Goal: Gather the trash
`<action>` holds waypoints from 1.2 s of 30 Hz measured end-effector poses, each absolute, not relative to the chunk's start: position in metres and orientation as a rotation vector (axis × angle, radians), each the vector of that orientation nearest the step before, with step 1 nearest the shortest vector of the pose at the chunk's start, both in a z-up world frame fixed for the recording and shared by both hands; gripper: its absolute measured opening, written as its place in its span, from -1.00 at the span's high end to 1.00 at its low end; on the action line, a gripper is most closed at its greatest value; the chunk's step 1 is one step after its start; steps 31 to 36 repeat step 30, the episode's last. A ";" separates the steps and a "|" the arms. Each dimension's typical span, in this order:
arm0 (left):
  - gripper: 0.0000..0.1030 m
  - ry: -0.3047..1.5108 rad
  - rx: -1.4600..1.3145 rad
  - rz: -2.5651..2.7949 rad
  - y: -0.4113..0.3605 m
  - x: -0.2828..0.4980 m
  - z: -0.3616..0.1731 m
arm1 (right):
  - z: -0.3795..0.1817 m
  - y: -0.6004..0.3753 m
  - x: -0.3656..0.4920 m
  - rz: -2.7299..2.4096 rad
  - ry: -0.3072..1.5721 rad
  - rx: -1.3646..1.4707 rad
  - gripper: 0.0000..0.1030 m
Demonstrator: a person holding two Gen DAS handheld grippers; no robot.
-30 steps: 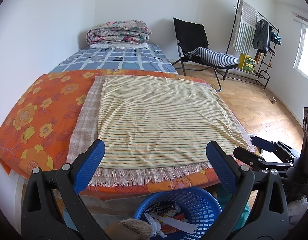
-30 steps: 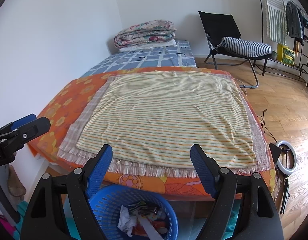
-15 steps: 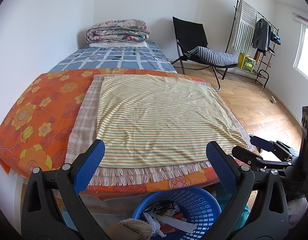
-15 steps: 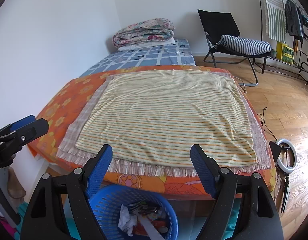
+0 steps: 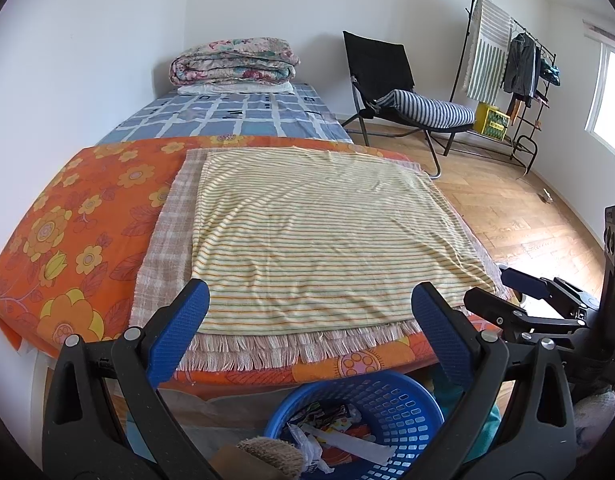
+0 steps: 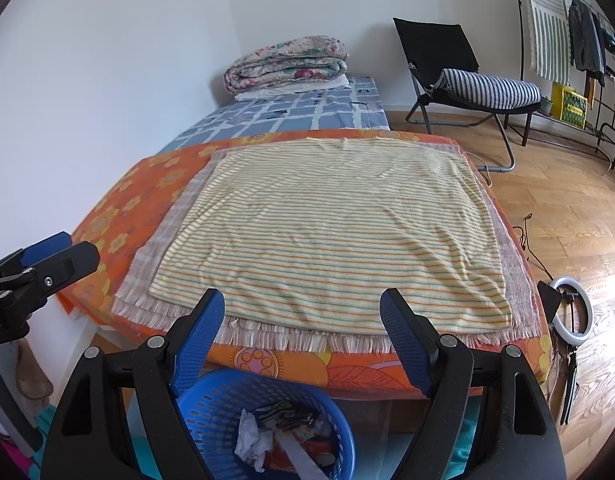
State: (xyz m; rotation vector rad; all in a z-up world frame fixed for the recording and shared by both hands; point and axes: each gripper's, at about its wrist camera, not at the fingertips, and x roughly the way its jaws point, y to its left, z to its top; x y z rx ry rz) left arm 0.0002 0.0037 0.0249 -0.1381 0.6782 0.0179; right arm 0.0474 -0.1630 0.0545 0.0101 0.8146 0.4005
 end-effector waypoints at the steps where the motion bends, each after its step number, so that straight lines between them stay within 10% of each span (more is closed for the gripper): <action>1: -0.99 0.679 -0.138 0.018 0.004 0.000 0.025 | 0.055 -0.163 0.047 0.401 0.814 0.010 -0.55; 36: -0.99 0.748 -0.111 0.037 0.003 0.007 0.007 | 0.049 -0.163 0.055 0.402 0.819 0.010 -0.55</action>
